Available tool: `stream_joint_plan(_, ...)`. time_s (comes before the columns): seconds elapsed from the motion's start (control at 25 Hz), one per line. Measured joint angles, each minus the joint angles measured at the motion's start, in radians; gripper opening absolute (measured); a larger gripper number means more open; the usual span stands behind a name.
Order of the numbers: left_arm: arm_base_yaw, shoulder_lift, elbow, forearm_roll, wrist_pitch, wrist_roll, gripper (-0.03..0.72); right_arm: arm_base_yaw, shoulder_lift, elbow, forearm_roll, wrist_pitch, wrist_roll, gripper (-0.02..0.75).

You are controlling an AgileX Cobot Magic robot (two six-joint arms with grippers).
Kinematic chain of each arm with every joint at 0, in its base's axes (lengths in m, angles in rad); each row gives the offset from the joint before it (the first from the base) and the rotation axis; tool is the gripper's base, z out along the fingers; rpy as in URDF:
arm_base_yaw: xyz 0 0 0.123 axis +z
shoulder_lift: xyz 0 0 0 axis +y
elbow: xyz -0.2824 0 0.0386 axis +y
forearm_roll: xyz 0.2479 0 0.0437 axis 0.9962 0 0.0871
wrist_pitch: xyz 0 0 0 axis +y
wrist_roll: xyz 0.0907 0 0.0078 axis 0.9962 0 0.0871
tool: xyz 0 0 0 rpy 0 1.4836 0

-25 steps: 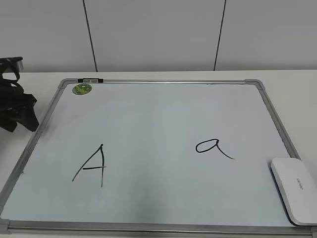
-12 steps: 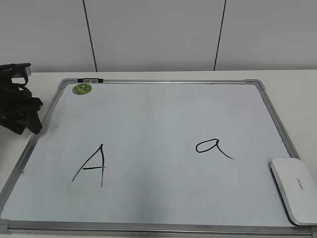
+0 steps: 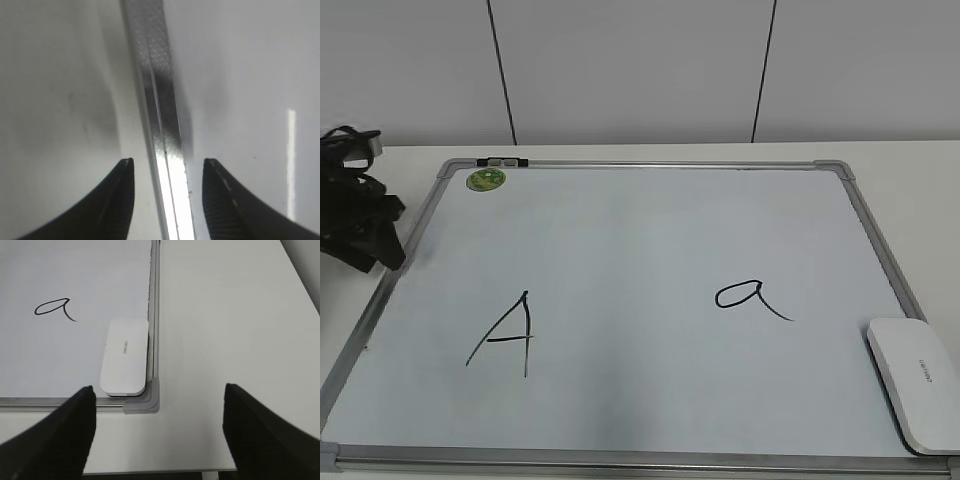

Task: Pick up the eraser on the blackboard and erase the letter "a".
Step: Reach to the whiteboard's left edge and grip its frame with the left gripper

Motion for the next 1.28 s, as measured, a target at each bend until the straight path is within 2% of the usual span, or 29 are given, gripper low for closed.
stream_joint_plan(0.12, 0.027, 0.010, 0.000, -0.056, 0.013, 0.039, 0.320, 0.000, 0.000, 0.000, 0.000, 0.000, 0.000, 0.587)
stream_joint_plan(0.52, 0.040, 0.037, 0.000, -0.087, 0.014, 0.053, 0.264, 0.000, 0.000, 0.000, 0.000, 0.000, 0.000, 0.587)
stream_joint_plan(0.76, 0.040, 0.042, -0.006, -0.091, 0.014, 0.054, 0.200, 0.000, 0.000, 0.000, 0.000, 0.000, 0.000, 0.586)
stream_joint_plan(1.28, 0.040, 0.042, -0.006, -0.091, 0.014, 0.057, 0.191, 0.000, 0.000, 0.000, 0.000, 0.000, 0.000, 0.587)
